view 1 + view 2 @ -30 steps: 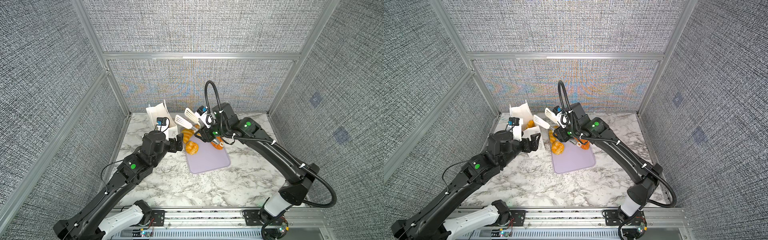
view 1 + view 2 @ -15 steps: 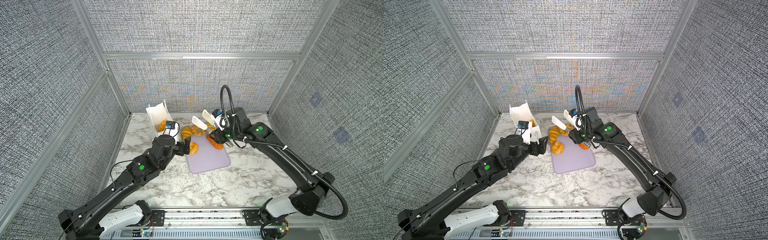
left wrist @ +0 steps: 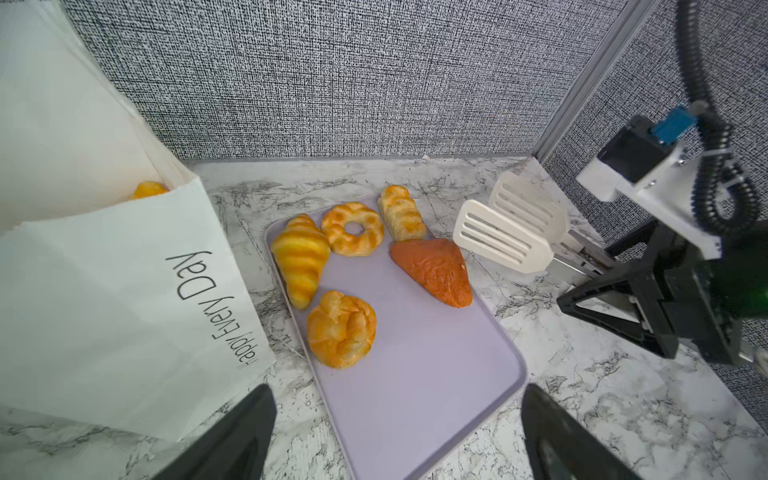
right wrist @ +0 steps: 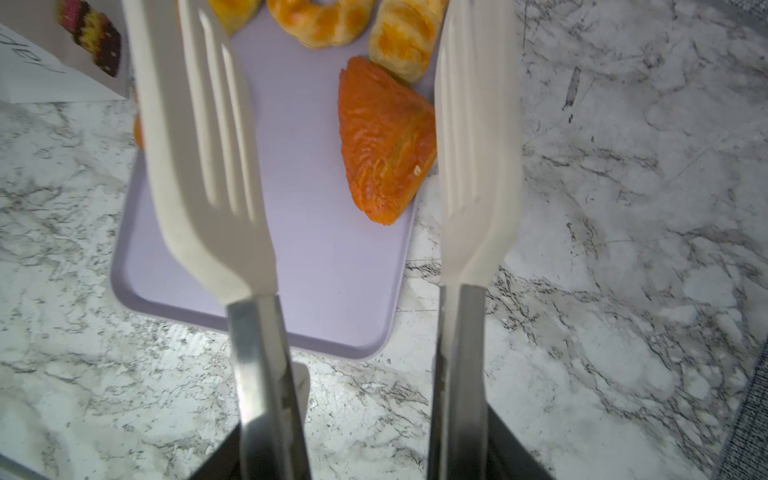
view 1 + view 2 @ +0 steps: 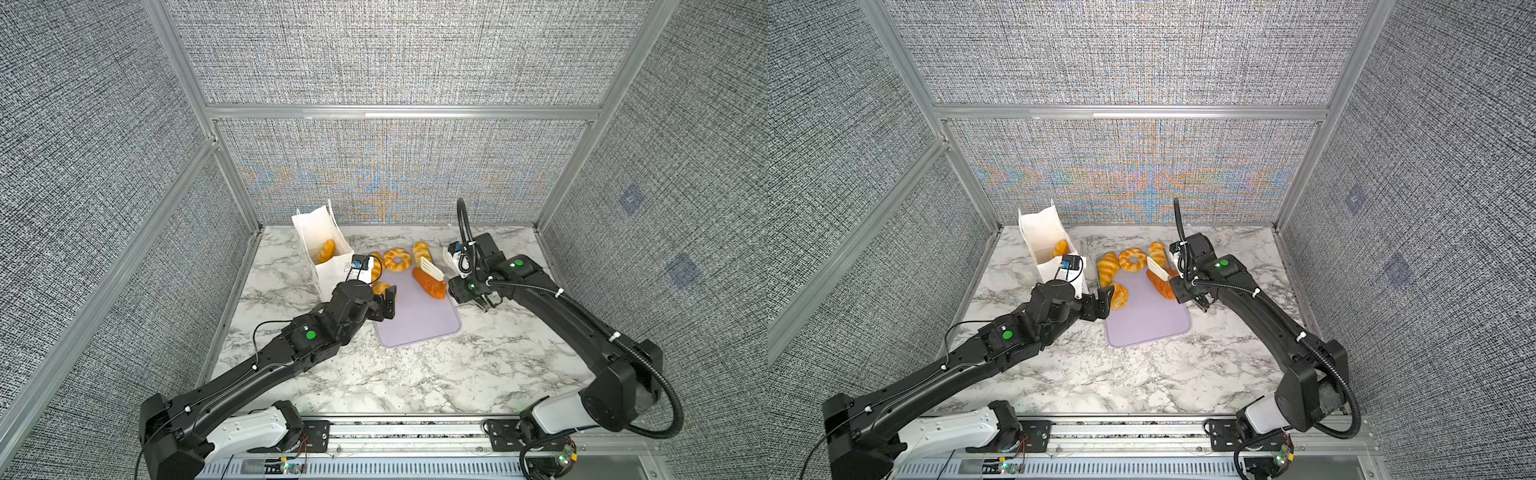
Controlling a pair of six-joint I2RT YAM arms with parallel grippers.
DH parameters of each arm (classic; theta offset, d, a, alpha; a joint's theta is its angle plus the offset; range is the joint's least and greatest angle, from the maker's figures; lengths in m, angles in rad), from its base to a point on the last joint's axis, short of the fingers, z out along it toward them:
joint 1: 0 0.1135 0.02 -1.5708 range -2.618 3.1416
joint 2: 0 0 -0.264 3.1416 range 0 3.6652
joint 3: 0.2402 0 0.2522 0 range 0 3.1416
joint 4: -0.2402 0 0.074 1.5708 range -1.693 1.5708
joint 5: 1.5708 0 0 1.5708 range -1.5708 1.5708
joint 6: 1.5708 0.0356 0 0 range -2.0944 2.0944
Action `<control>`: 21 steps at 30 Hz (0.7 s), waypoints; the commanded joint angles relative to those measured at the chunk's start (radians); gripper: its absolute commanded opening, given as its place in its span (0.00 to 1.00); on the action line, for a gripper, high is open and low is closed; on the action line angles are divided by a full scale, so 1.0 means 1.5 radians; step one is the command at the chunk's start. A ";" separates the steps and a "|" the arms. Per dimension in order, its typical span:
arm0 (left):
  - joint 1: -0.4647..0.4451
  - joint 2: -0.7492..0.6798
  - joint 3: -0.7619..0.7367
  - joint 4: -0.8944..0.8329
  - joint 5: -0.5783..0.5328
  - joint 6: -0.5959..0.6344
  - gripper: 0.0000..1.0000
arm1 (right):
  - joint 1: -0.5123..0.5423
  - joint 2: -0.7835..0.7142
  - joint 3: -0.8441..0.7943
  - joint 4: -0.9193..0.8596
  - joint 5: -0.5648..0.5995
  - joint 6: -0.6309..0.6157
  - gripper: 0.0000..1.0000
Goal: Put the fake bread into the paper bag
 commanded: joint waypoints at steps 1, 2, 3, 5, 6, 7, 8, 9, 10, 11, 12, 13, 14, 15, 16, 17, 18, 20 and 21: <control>-0.005 0.015 -0.009 0.041 0.008 -0.029 0.94 | -0.002 0.024 -0.010 -0.016 0.041 -0.007 0.58; -0.006 0.018 -0.016 0.050 0.009 -0.033 0.94 | -0.002 0.037 -0.011 -0.020 0.045 -0.008 0.58; -0.007 0.020 -0.024 0.059 0.010 -0.038 0.94 | -0.003 0.049 -0.011 -0.022 0.048 -0.010 0.58; -0.006 0.024 -0.038 0.076 0.017 -0.047 0.94 | -0.003 0.072 -0.011 -0.024 0.052 -0.008 0.58; -0.006 0.027 -0.042 0.079 0.020 -0.053 0.94 | -0.003 0.082 -0.010 -0.025 0.054 -0.008 0.58; -0.006 0.028 -0.046 0.081 0.022 -0.057 0.94 | -0.003 0.091 -0.009 -0.027 0.054 -0.008 0.58; -0.007 0.028 -0.050 0.082 0.023 -0.061 0.94 | -0.002 0.097 -0.007 -0.029 0.057 -0.008 0.58; -0.007 0.027 -0.053 0.080 0.023 -0.063 0.94 | -0.002 0.104 -0.007 -0.031 0.059 -0.007 0.58; -0.007 0.026 -0.055 0.081 0.020 -0.064 0.94 | -0.001 0.109 -0.007 -0.033 0.063 -0.007 0.58; -0.007 0.024 -0.059 0.081 0.018 -0.064 0.94 | 0.001 0.114 -0.007 -0.035 0.068 -0.007 0.58; -0.007 0.021 -0.061 0.080 0.014 -0.063 0.94 | 0.003 0.118 -0.006 -0.038 0.074 -0.008 0.58; -0.007 0.019 -0.063 0.079 0.011 -0.062 0.94 | 0.006 0.122 -0.005 -0.040 0.079 -0.010 0.58; -0.007 0.017 -0.064 0.077 0.009 -0.060 0.95 | 0.010 0.127 -0.005 -0.042 0.083 -0.011 0.58; -0.008 0.015 -0.065 0.074 0.008 -0.059 0.95 | 0.013 0.131 -0.004 -0.044 0.086 -0.012 0.58; -0.007 0.014 -0.066 0.072 0.006 -0.059 0.95 | 0.016 0.137 -0.003 -0.045 0.087 -0.012 0.58; -0.007 0.012 -0.067 0.070 0.005 -0.059 0.95 | 0.019 0.142 -0.002 -0.047 0.087 -0.013 0.58; -0.007 0.011 -0.068 0.068 0.005 -0.059 0.95 | 0.023 0.149 0.001 -0.048 0.089 -0.012 0.58; -0.007 0.008 -0.074 0.068 0.005 -0.061 0.95 | 0.028 0.160 0.007 -0.047 0.091 -0.012 0.58; -0.007 0.006 -0.076 0.068 0.005 -0.062 0.95 | 0.030 0.165 0.011 -0.047 0.093 -0.012 0.58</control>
